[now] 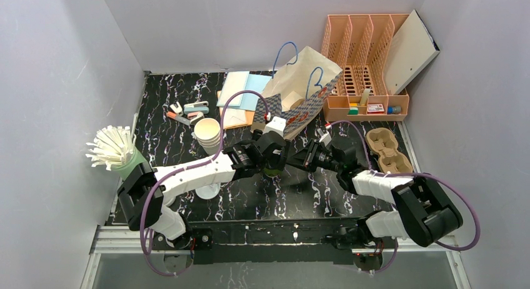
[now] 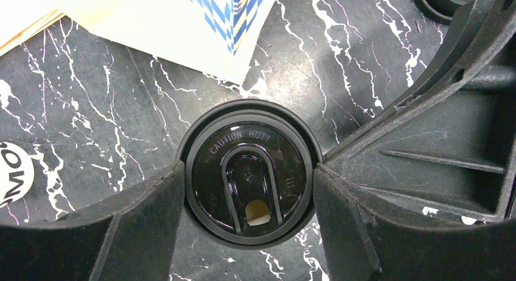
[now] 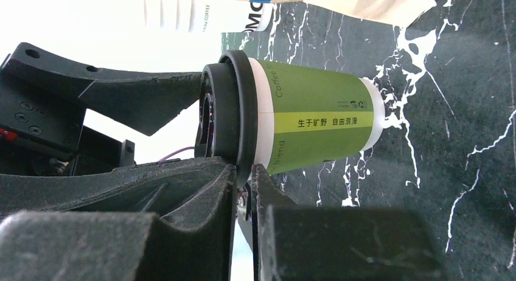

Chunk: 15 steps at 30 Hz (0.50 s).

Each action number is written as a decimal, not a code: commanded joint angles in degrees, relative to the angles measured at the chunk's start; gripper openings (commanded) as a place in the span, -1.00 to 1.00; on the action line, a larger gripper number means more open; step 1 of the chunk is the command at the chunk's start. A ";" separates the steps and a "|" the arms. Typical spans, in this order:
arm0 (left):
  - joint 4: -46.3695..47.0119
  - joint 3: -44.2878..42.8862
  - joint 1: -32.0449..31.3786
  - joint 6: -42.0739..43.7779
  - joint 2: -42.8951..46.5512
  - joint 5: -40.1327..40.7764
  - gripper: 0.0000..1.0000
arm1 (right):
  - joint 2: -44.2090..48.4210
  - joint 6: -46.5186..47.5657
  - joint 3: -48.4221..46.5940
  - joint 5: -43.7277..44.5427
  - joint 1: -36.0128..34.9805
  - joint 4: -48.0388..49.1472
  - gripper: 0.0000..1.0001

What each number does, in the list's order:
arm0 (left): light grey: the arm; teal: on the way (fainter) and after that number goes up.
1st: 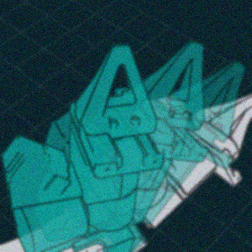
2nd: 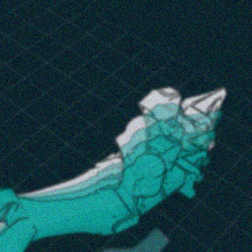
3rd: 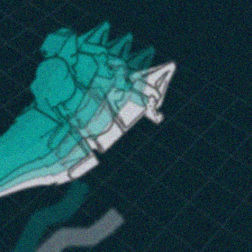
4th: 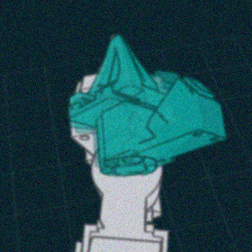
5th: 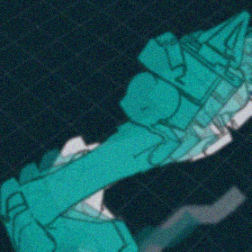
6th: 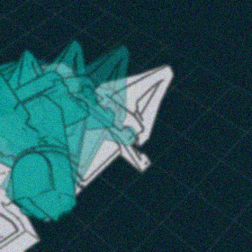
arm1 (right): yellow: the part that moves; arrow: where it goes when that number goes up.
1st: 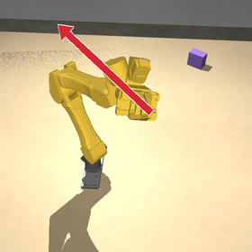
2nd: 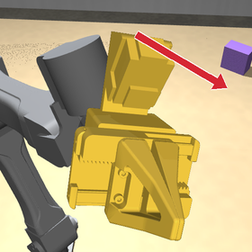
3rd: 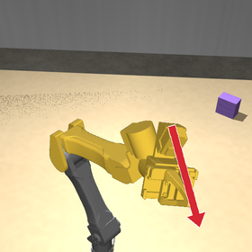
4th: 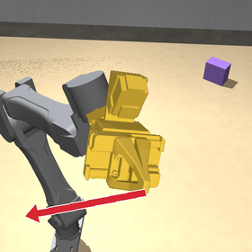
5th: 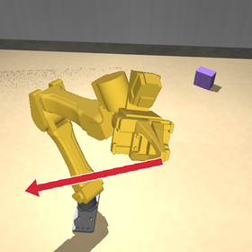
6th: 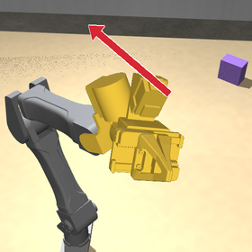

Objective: Pack the takeout coffee

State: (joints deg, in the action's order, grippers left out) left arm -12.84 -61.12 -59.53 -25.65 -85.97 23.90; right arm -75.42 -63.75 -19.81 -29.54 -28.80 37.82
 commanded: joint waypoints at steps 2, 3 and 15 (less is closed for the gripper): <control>-5.78 4.10 -0.41 -2.63 -3.23 -6.30 -0.28 | -6.73 3.66 3.61 3.44 -1.15 -14.29 -0.63; -5.72 4.20 -0.41 -2.73 -3.23 -6.28 -0.28 | -7.06 3.83 3.44 3.81 -1.17 -15.08 -0.63; -5.52 4.27 -0.40 -2.92 -3.89 -6.84 -0.29 | -9.06 4.24 4.33 5.94 -1.30 -17.01 -0.59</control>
State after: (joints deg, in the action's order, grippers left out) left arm -12.36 -60.60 -59.31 -25.71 -85.71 24.25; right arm -77.69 -64.88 -19.79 -30.22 -28.60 40.40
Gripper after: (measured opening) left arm 0.687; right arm 0.206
